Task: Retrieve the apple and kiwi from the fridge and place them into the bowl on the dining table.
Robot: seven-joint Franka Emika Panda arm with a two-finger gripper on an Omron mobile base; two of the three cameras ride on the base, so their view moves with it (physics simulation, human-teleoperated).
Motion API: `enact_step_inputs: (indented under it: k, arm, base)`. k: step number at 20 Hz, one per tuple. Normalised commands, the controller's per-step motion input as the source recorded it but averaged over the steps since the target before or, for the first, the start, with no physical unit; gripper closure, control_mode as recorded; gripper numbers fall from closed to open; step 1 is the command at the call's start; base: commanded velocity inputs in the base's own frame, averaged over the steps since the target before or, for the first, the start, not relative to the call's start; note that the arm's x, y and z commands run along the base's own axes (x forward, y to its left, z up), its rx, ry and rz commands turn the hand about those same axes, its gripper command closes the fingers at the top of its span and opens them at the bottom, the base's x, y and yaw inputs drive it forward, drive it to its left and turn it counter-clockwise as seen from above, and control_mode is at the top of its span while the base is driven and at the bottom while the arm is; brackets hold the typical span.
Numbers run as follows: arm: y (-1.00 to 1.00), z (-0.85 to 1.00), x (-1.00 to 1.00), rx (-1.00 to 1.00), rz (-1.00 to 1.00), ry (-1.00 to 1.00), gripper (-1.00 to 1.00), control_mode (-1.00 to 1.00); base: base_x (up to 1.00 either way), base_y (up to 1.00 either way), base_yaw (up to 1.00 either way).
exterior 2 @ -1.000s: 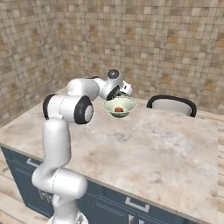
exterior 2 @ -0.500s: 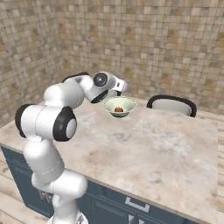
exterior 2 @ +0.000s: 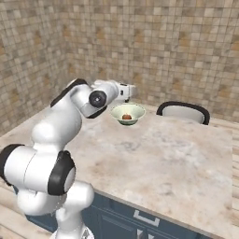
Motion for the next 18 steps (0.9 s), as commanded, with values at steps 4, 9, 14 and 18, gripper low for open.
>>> enact_step_inputs:
  k: [4,9,14,18]
  arm:
    - [0.00,0.46,-0.84,-0.14,-0.07,0.15,-1.00,-1.00]
    - [0.00,0.43,-0.59,-0.14,-0.15,0.28,-1.00,-1.00]
    - [0.00,0.33,-0.52,-0.16,-0.14,0.33,-1.00,-1.00]
    - [0.09,0.15,-0.21,-0.12,-0.11,0.23,-1.00,-1.00]
  base:
    - [0.00,0.00,0.00]
    - [0.00,0.00,0.00]
    - [0.00,0.00,0.00]
    - [0.00,0.00,0.00]
